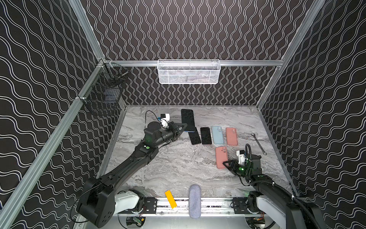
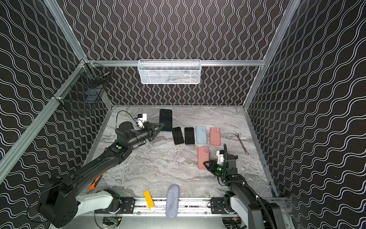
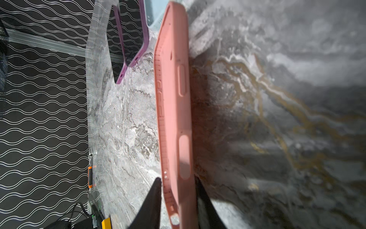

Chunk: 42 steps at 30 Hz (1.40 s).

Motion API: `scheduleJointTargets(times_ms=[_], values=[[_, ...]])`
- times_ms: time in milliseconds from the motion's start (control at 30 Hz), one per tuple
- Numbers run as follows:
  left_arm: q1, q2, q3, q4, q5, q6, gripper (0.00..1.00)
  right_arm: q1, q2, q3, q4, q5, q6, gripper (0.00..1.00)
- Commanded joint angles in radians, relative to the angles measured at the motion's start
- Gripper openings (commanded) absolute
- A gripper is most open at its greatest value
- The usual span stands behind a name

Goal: Take the phone out of the phone case
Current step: 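Open the right gripper to release the pink case on the table, then lower the blue phone with the left gripper beside the black phones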

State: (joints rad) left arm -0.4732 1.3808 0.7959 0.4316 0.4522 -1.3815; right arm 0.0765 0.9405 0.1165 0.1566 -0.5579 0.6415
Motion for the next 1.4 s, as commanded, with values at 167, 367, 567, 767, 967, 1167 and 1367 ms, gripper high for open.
scheduleJointTargets(times_ms=[167, 367, 567, 767, 967, 1167, 1367], values=[[0.001, -0.017, -0.012, 0.059, 0.005, 0.011, 0.0, 0.0, -0.057, 0.021, -0.087, 0.092, -0.004, 0.45], [0.002, -0.027, -0.02, 0.059, 0.004, 0.009, 0.0, 0.0, -0.063, 0.034, -0.108, 0.111, -0.011, 0.51], [0.002, -0.043, -0.03, 0.059, -0.003, 0.011, 0.0, 0.0, -0.107, 0.066, -0.173, 0.173, -0.026, 0.64], [0.003, -0.048, -0.033, 0.058, -0.004, 0.02, 0.0, 0.0, -0.146, 0.102, -0.227, 0.212, -0.052, 0.98], [0.005, -0.04, -0.047, 0.059, 0.003, 0.036, 0.0, 0.002, -0.188, 0.148, -0.224, 0.184, -0.045, 0.98], [0.011, -0.012, -0.038, 0.058, 0.041, 0.082, 0.0, 0.002, -0.21, 0.194, -0.189, 0.16, -0.061, 0.98], [0.018, 0.046, -0.056, 0.058, 0.042, 0.14, 0.0, 0.002, -0.193, 0.207, -0.114, 0.135, -0.049, 0.98]])
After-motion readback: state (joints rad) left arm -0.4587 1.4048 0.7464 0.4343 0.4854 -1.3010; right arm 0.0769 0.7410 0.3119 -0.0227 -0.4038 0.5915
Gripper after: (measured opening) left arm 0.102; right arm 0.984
